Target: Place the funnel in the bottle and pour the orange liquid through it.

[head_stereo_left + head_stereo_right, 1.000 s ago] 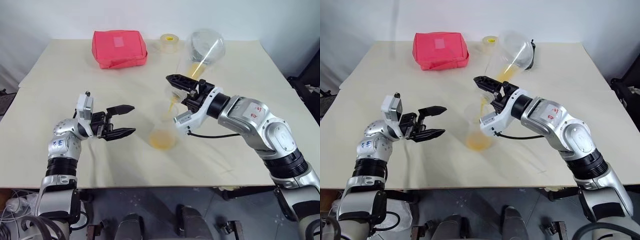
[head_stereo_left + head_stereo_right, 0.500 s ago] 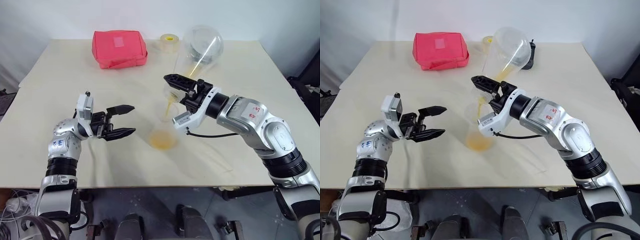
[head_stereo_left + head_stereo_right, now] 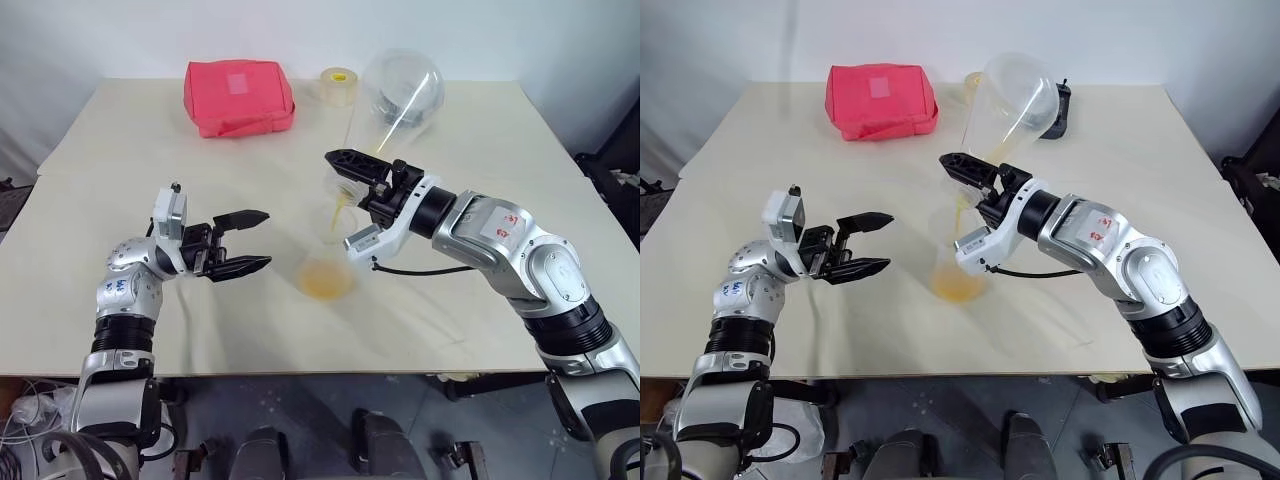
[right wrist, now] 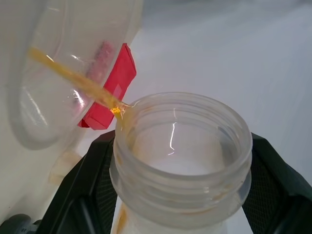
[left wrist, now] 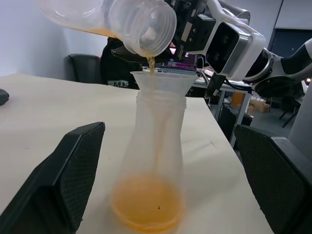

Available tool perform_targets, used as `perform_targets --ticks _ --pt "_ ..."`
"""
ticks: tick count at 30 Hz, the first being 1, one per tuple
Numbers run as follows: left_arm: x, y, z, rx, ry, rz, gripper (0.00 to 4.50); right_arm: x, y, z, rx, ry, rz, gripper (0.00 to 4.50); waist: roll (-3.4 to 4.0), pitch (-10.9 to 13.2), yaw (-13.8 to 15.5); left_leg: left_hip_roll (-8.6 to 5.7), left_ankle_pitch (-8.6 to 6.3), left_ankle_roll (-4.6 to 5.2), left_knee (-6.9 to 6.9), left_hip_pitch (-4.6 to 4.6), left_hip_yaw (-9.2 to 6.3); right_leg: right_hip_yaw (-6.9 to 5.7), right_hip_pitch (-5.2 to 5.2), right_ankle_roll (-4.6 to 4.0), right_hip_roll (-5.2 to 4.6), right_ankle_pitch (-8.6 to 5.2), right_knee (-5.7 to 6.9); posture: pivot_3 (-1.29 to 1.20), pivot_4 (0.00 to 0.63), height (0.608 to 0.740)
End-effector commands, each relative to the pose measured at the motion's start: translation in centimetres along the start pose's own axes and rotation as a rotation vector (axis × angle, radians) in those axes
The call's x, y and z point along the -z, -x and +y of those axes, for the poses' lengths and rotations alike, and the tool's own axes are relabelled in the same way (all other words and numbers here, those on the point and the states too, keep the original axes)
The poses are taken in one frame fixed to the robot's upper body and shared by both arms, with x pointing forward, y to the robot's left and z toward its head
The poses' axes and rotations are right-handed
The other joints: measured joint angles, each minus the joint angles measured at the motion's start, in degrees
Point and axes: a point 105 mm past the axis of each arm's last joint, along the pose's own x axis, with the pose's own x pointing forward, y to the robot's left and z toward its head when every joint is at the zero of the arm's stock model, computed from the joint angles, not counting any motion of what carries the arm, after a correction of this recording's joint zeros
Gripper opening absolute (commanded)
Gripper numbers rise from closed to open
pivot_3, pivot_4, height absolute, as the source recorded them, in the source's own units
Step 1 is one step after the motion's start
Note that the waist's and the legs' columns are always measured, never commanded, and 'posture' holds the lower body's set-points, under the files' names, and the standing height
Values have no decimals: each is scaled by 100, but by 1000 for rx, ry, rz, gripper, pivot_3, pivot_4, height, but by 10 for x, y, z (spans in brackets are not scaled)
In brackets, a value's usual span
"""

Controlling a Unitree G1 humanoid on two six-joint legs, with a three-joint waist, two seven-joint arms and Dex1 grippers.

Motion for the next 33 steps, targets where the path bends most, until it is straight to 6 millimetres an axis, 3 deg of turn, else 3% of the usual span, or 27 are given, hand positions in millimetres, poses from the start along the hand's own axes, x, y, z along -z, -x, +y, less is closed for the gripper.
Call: perform_targets --ticks 1,19,27,33 --pt "-9 -2 -7 82 -33 -19 4500 4 2 -17 67 35 9 2836 0 0 0 0 0 0 0 0 0 0 0 0 0 0 0 0 150 740" --pt "-9 -3 -7 78 -33 -19 4500 4 1 -18 90 3 16 2836 0 0 1 0 0 0 0 0 0 0 0 0 0 0 0 0 150 740" --pt "-6 -6 -5 55 -35 -14 4500 5 5 -19 129 -329 58 2836 0 0 4 0 0 0 1 0 -1 -2 1 0 -1 0 2 0 150 740" --pt "-6 -6 -3 35 -52 -16 4500 22 14 -20 228 -806 170 2836 0 0 5 2 1 -1 0 2 -4 -5 1 0 0 0 7 0 150 740"
